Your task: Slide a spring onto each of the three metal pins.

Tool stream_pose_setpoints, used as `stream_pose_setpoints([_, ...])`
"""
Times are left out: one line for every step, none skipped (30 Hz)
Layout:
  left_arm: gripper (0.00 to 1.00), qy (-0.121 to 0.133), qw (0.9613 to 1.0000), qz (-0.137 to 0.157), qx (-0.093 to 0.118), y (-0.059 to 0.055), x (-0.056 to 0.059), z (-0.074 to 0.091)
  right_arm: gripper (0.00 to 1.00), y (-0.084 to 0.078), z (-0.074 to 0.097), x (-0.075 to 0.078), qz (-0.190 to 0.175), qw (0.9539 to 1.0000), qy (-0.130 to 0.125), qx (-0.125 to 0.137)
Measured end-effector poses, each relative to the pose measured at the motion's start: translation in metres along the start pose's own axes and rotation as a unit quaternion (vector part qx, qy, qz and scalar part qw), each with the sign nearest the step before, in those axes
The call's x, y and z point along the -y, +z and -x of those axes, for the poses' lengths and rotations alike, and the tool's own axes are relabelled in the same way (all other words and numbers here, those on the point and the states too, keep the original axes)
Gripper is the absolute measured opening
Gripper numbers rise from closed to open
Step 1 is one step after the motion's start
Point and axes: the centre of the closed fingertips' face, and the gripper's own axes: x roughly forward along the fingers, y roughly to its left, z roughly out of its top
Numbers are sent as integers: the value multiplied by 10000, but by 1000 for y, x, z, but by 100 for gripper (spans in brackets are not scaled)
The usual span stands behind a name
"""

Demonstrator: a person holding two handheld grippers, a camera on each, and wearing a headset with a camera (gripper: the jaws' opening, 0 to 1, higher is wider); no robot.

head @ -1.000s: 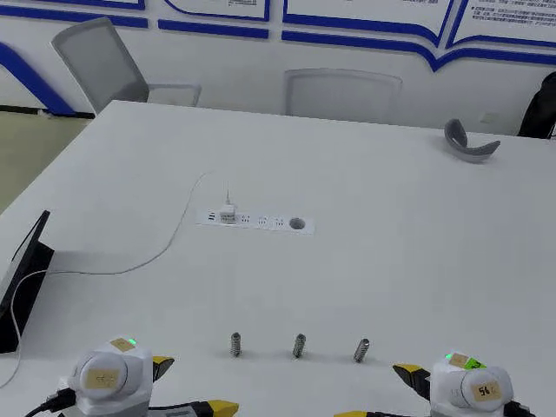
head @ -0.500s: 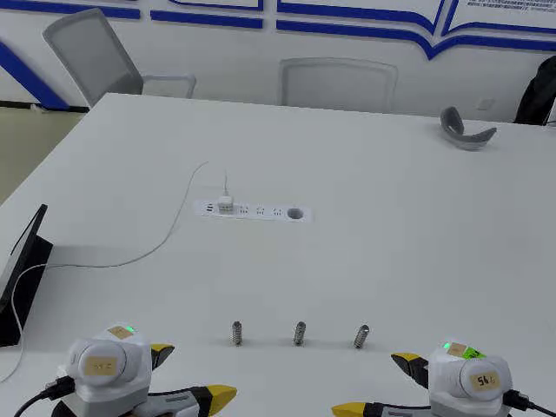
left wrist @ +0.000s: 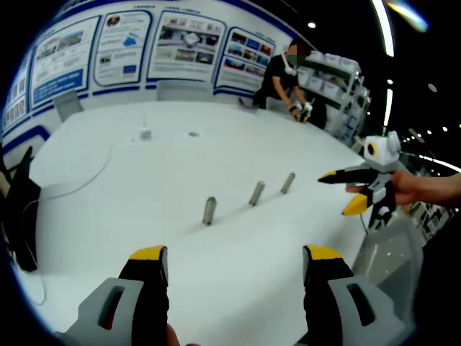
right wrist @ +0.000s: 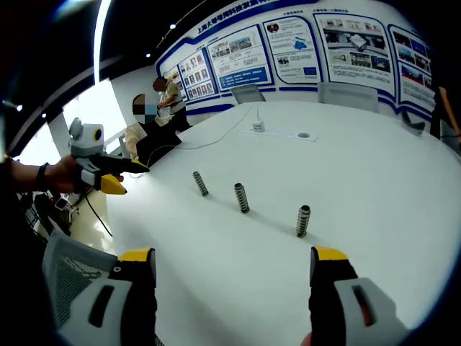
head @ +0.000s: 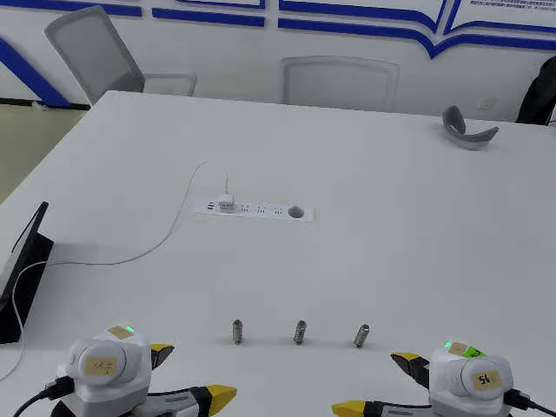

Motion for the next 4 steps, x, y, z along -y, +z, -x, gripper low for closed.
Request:
stream_pose_setpoints([78, -1, 10000, 1, 0, 0, 0, 0, 90, 0, 0, 0, -5, 10000, 1, 4])
stream_pose_setpoints([78, 0, 10000, 3, 2, 0, 0, 0, 90, 0, 0, 0, -11, 10000, -1, 11])
stream_pose_setpoints([78, 3, 10000, 4, 1, 0, 0, 0, 90, 0, 0, -1, -14, 10000, 2, 11])
stream_pose_setpoints([78, 5, 10000, 6, 2, 0, 0, 0, 90, 0, 0, -1, -14, 10000, 4, 9])
